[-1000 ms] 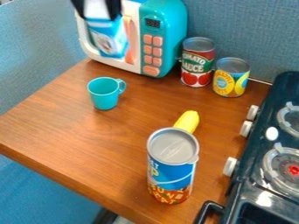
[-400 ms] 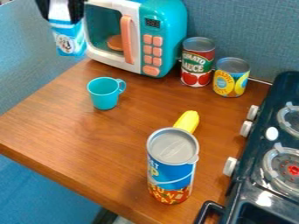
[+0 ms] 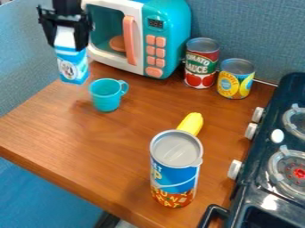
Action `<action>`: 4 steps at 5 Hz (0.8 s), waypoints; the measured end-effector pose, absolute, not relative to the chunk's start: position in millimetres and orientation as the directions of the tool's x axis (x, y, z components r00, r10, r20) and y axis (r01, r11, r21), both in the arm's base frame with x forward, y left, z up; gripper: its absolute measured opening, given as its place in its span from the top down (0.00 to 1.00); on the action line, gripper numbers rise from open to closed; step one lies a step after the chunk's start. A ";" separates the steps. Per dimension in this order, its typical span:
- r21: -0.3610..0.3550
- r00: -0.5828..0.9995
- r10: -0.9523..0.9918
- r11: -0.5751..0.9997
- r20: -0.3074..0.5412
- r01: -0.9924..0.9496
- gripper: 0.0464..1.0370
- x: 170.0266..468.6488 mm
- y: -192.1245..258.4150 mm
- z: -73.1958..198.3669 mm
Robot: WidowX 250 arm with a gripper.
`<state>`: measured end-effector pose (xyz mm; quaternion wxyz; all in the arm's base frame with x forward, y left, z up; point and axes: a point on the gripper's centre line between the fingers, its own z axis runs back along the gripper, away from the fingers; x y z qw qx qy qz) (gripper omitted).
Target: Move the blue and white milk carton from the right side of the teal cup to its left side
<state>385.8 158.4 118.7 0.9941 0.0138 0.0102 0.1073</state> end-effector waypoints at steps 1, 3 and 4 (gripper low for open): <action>0.033 0.975 0.208 0.978 -0.074 -0.206 0.17 391.2 161.9 95.9; 0.074 0.970 0.210 0.977 -0.122 -0.202 0.17 404.7 174.1 90.7; 0.075 0.973 0.195 0.980 -0.124 -0.187 0.11 404.2 175.2 90.7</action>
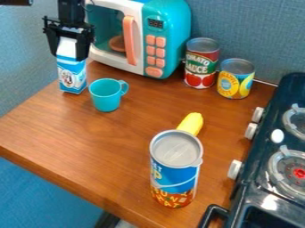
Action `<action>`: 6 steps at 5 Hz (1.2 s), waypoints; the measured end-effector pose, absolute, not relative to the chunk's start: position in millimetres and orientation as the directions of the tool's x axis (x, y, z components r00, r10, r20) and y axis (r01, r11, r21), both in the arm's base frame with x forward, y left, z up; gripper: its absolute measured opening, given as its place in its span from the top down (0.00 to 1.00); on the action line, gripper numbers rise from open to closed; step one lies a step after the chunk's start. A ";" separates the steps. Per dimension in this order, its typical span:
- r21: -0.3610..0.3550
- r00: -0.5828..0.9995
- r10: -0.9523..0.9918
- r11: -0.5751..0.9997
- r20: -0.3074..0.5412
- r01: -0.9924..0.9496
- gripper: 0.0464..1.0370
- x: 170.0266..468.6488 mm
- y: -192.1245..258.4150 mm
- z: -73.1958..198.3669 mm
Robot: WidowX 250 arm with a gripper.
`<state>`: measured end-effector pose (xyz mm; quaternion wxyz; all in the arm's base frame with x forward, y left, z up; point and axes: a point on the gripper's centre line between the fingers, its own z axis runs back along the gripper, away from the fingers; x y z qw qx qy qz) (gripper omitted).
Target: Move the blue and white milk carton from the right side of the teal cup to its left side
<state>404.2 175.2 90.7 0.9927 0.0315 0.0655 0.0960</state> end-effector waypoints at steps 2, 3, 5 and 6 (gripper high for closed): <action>-0.016 0.976 0.208 0.978 -0.061 -0.209 0.03 400.9 174.2 112.2; -0.043 0.972 0.234 0.971 -0.026 -0.235 0.04 396.0 189.1 137.5; -0.026 0.982 0.180 0.984 0.051 -0.178 0.04 353.5 155.2 162.8; -0.062 0.996 0.037 0.998 0.083 -0.032 0.04 328.2 98.9 172.3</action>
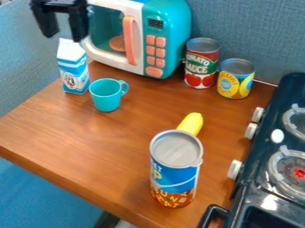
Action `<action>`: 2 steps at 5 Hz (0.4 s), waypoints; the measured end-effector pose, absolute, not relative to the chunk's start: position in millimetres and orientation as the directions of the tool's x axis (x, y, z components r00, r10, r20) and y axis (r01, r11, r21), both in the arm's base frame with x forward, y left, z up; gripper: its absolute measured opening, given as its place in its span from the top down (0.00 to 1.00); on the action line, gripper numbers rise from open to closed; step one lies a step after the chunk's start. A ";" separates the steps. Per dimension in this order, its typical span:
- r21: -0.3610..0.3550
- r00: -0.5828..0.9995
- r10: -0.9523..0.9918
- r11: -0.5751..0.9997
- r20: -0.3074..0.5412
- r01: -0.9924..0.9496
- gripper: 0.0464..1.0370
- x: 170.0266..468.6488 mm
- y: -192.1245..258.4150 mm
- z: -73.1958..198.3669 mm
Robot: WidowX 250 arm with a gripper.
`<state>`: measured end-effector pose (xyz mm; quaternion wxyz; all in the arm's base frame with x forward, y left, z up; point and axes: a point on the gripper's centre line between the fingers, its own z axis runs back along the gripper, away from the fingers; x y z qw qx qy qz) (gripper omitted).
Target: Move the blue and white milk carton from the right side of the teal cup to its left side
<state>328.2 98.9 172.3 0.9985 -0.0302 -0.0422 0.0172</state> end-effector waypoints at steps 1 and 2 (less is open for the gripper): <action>-0.102 0.998 -0.038 0.994 0.044 0.042 0.04 309.3 59.4 163.2; -0.112 0.991 -0.126 0.985 0.036 0.129 0.04 311.8 21.6 157.8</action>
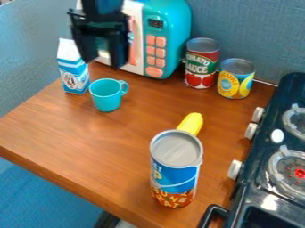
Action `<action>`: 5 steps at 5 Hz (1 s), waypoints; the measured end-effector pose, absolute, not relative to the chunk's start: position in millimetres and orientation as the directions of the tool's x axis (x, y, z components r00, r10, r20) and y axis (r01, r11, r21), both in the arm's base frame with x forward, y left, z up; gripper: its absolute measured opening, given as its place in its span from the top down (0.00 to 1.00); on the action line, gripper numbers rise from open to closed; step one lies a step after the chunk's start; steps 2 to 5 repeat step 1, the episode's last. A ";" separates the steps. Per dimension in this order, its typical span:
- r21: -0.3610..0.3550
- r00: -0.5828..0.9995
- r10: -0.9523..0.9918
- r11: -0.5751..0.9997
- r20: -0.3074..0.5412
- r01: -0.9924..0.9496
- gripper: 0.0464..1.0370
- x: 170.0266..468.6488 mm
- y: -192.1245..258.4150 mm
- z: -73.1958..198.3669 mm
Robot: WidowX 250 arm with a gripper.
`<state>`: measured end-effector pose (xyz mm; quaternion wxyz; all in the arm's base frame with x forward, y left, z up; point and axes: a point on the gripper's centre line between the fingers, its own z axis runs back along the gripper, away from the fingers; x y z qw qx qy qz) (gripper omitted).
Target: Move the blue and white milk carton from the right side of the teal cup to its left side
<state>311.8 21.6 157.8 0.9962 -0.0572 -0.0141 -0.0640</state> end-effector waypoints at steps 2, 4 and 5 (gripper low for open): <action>-0.087 0.982 -0.190 0.978 -0.011 0.189 0.04 320.2 -3.8 138.1; -0.087 0.982 -0.190 0.978 -0.011 0.189 0.04 320.2 -3.8 138.1; -0.087 0.982 -0.190 0.978 -0.011 0.189 0.04 320.2 -3.8 138.1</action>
